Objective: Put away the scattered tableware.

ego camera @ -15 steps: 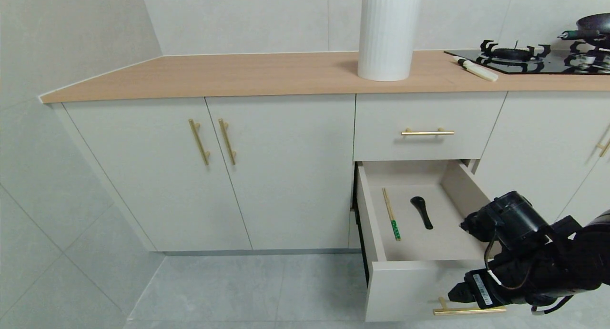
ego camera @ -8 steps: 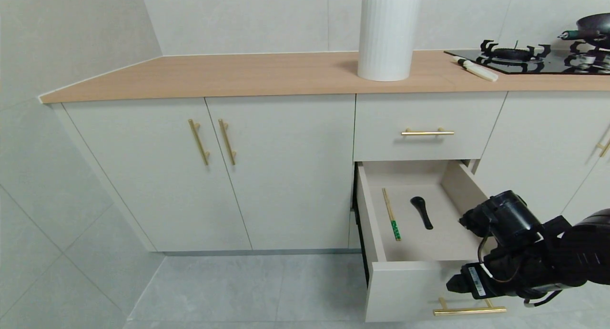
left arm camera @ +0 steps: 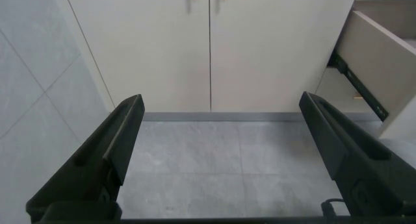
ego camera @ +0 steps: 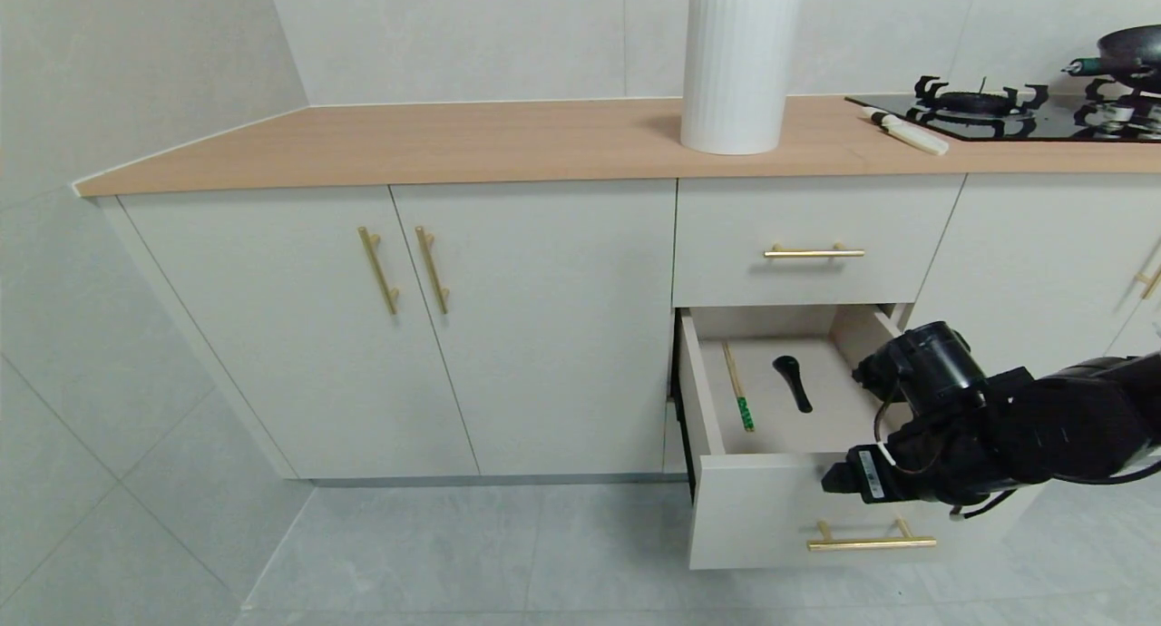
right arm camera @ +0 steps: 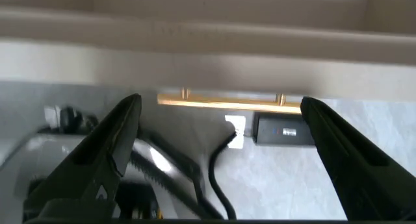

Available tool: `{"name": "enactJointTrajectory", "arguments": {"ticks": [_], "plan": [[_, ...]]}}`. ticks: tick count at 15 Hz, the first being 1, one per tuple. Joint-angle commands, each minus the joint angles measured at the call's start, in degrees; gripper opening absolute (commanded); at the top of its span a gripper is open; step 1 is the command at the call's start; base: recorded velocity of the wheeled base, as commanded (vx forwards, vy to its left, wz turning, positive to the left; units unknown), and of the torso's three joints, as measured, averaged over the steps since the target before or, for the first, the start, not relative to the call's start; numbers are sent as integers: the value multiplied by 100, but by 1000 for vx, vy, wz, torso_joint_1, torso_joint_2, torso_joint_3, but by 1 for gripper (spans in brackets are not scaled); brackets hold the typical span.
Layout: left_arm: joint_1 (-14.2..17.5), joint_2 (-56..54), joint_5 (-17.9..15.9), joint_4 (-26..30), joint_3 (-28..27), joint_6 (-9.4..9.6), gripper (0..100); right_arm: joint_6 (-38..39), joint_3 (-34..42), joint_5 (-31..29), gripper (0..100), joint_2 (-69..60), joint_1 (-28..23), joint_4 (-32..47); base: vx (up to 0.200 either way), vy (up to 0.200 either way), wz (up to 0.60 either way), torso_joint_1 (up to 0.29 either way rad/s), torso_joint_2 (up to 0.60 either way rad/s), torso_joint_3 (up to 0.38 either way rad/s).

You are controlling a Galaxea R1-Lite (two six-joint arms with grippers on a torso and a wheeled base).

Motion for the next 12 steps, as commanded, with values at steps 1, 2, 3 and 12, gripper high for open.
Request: {"name": "enactJointTrajectory", "arguments": {"ticks": [1,2,3,12], "plan": [[2,2,2,-1,0,-1,100,-10,-290,-1,100,303,-45,12,0,0,0,0,0,0],[2,2,2,-1,0,-1,100,-186,-695,-1,100,610,-159,21,0,0,0,0,0,0],[2,2,2,-1,0,-1,100,-239,-827,-1,100,724,-230,12,0,0,0,0,0,0],[2,2,2,-1,0,-1,100,-379,-2646,16,100,1858,-643,21,0,0,0,0,0,0]]}}
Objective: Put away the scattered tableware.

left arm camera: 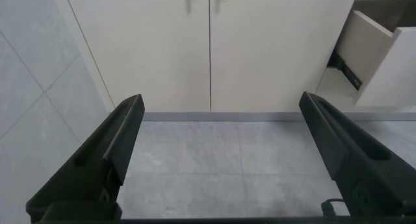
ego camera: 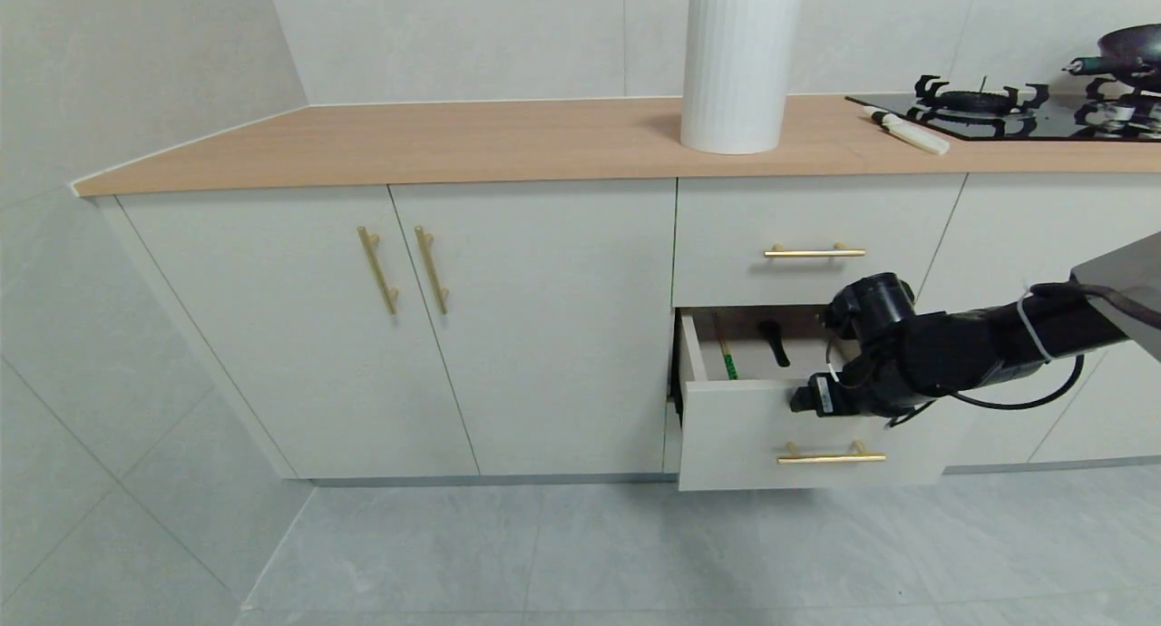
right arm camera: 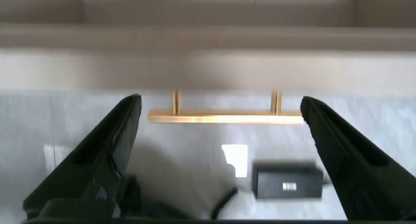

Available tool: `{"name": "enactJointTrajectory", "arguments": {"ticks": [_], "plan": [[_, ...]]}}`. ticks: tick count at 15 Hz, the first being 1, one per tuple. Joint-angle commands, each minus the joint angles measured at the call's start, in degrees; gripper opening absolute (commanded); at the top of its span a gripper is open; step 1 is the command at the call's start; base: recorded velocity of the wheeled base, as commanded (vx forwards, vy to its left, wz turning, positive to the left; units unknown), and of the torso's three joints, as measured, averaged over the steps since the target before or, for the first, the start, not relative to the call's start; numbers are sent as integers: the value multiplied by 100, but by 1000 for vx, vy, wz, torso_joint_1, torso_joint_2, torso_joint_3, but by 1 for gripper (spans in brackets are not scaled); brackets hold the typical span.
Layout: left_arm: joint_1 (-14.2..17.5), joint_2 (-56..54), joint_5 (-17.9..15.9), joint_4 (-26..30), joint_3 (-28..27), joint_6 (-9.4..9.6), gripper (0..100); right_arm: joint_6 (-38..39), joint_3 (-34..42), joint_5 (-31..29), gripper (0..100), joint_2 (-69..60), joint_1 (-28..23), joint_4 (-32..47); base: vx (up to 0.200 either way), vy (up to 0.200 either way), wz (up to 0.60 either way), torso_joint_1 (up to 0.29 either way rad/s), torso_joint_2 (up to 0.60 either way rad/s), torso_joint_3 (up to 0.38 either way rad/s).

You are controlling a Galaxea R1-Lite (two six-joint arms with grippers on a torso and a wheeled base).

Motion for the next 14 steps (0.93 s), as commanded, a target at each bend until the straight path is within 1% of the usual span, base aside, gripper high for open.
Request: {"name": "enactJointTrajectory", "arguments": {"ticks": [1,10,12,14], "plan": [[2,2,2,-1,0,-1,100,-64,-413,-12,100,307,-74,-29,0,0,0,0,0,0],[2,2,2,-1,0,-1,100,-134,-1564,-29,100,1081,-215,-134,0,0,0,0,0,0],[2,2,2,-1,0,-1,100,-126,-1644,-29,100,1204,-276,-468,0,0,0,0,0,0],[2,2,2,-1,0,-1,100,-126,-1644,-29,100,1388,-329,-1022,0,0,0,0,0,0]]}}
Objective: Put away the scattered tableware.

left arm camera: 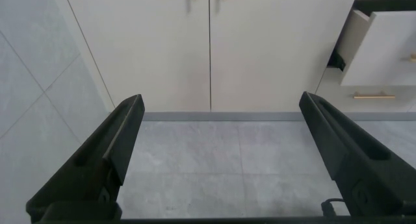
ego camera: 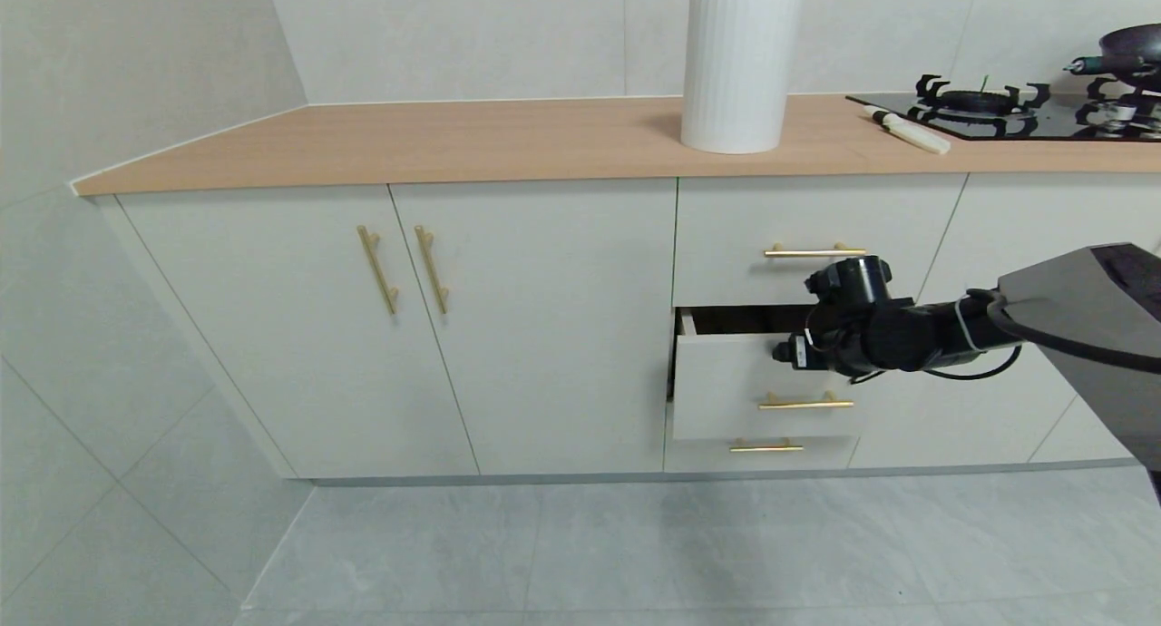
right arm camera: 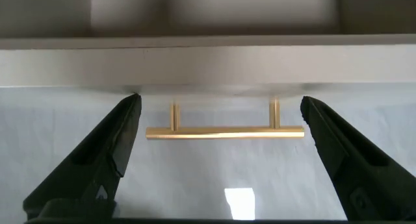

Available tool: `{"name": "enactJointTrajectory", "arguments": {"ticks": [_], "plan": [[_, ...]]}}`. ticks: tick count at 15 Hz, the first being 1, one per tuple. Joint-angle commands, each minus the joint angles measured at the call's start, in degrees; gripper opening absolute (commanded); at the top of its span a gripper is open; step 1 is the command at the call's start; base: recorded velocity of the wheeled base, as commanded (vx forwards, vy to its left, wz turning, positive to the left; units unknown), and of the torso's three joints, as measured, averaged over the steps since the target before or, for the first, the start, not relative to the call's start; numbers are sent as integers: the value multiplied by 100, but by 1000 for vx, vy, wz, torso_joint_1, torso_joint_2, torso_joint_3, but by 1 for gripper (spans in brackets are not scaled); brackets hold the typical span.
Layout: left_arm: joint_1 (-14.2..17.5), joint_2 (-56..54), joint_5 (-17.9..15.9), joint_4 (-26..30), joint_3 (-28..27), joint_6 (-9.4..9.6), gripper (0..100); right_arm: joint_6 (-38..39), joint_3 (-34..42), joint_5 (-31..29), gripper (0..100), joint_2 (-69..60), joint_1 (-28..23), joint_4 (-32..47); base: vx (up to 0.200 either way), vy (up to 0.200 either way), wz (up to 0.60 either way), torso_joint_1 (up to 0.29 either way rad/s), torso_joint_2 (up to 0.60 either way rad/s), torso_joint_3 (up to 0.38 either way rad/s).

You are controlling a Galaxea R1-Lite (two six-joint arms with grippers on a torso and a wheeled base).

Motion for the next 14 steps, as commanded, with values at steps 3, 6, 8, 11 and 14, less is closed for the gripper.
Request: {"name": "enactJointTrajectory", "arguments": {"ticks": [3,6,8,11,14], "plan": [[2,2,4,-1,0,-1,100,16,-7,1,100,381,-85,-684,0,0,0,0,0,0],[2,2,4,-1,0,-1,100,16,-16,-34,100,565,-85,-1229,0,0,0,0,0,0],[2,2,4,-1,0,-1,100,16,-43,-166,100,715,-94,-1616,0,0,0,0,0,0],[2,2,4,-1,0,-1,100,16,-359,-438,100,1049,-94,-2117,0,0,0,0,0,0],[2,2,4,-1,0,-1,100,113,-684,-553,100,1277,-138,-2319,0,0,0,0,0,0]]}}
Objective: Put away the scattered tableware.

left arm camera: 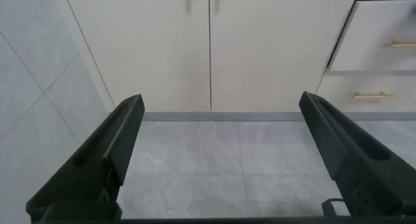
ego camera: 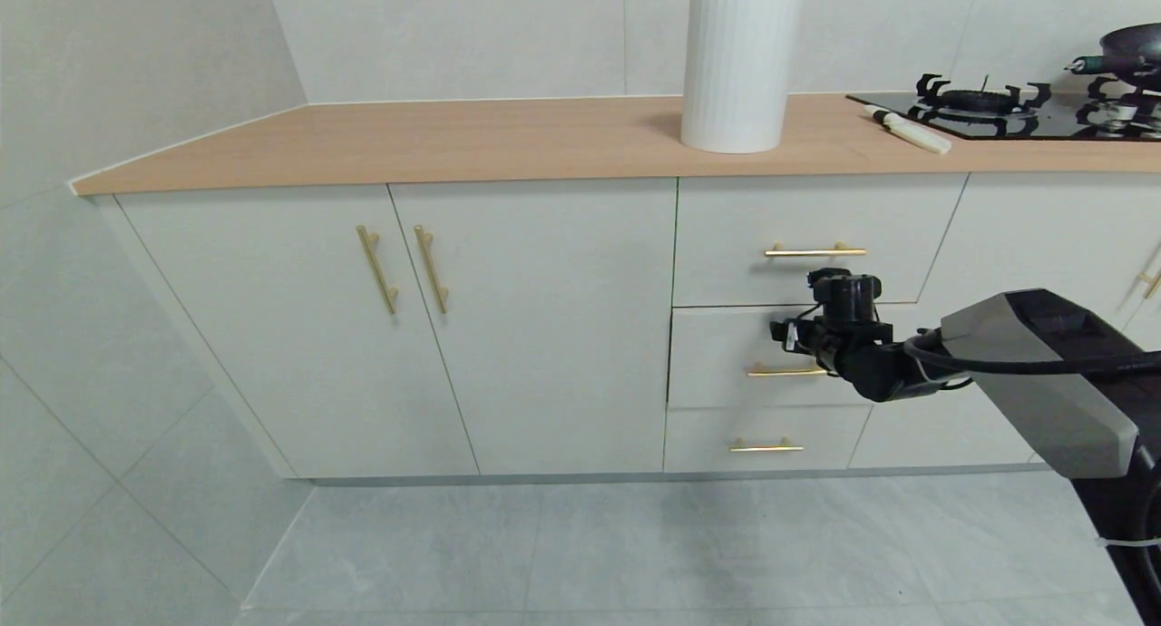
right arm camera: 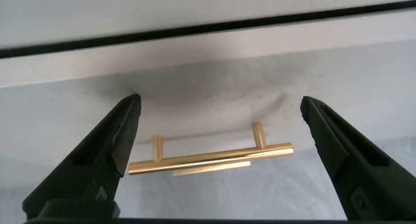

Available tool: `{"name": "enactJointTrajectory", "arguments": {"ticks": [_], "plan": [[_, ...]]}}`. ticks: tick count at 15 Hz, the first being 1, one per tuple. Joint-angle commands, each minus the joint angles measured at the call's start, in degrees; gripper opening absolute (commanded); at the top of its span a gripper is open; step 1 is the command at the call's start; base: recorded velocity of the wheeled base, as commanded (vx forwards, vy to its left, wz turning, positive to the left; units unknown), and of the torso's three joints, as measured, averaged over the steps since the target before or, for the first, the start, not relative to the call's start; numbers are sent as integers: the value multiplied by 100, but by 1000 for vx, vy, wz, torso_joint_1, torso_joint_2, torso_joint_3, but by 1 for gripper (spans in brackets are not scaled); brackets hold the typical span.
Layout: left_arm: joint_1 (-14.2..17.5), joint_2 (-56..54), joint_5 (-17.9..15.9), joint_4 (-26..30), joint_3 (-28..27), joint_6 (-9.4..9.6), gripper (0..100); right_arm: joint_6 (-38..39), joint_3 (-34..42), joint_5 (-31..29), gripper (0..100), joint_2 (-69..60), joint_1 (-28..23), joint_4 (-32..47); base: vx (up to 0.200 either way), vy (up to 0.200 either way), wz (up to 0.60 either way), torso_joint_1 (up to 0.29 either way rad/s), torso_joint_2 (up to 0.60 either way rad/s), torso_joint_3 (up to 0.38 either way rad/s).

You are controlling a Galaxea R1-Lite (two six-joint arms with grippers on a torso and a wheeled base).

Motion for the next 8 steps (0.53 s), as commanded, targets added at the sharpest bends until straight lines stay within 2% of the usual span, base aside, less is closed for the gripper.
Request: {"name": "enactJointTrajectory", "arguments": {"ticks": [1,5,8], "plan": [[2,2,2,-1,0,-1,100,33,-195,-14,100,212,-20,-47,0,0,0,0,0,0],[2,2,2,-1,0,-1,100,182,-661,-243,100,458,-46,-74,0,0,0,0,0,0],[2,2,2,-1,0,-1,100,182,-678,-295,100,467,-46,-144,0,0,0,0,0,0]]}}
